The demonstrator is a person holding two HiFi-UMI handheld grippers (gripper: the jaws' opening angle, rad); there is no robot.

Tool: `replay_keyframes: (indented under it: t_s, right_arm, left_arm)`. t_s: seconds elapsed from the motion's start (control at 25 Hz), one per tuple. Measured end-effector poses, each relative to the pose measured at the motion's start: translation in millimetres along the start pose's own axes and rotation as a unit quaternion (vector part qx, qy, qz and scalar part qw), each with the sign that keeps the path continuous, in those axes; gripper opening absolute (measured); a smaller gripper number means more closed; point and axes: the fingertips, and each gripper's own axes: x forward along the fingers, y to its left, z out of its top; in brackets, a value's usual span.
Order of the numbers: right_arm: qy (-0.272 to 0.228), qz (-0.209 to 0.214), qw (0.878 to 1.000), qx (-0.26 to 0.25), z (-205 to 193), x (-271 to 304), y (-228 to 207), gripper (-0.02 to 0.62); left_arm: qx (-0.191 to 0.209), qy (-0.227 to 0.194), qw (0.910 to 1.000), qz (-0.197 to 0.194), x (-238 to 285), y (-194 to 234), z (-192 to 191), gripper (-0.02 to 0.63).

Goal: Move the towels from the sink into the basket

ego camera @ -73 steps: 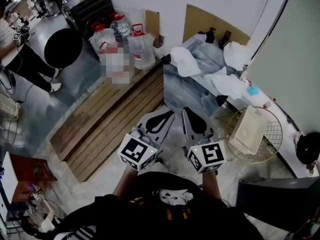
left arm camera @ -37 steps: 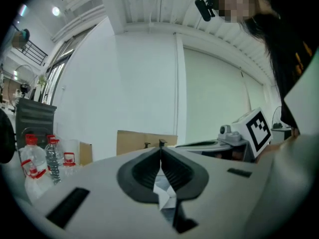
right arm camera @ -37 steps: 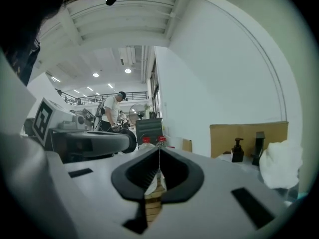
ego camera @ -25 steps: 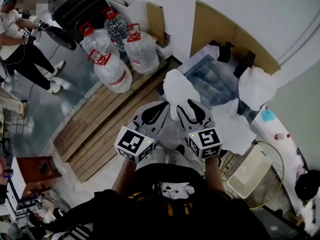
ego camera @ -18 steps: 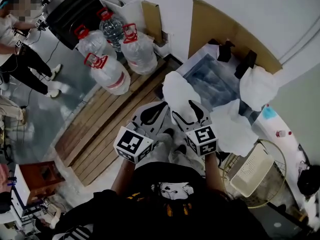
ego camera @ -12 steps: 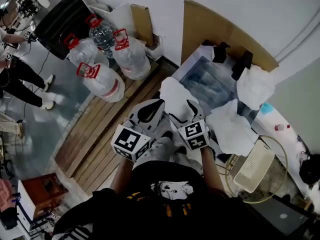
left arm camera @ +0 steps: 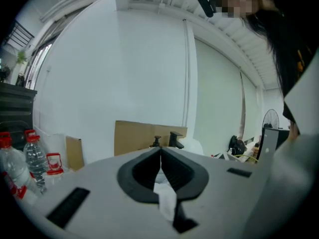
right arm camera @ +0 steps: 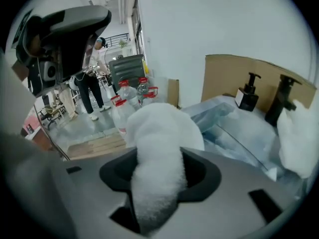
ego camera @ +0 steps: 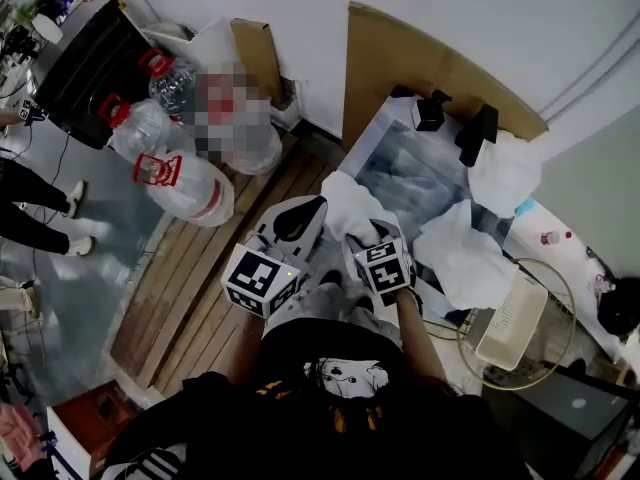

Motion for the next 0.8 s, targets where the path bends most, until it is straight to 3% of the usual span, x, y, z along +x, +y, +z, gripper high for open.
replay_keyframes:
  t_s: [0.08,0.2,0.44,0.8]
  right_arm:
    - [-0.012,-0.009,0.999,0.030,6.0,-5.0,-6.9,0.159]
    - [-0.054,-0.029,0.995,0.082,16.2,-16.1,-21.6,0.116]
    - [-0.125,-0.063,0.980,0.143,40.6,-49.5,-42.0,0.098]
    - [-0.213,-0.103,0.960,0.151,79.6,-120.1,-52.3,0.097]
  left_arm:
    - [0.000,0.001,0.9999,-0.016,5.7,3.1,-1.3,0.008]
    - [0.001,0.000,0.9991,-0.041,15.9,4.3,-1.4,0.008]
    - [0.003,0.005,0.9962,-0.087,35.1,2.9,-4.8,0.008]
    - [0.016,-0.001,0.9905,-0.137,56.2,-18.5,4.5,0.008]
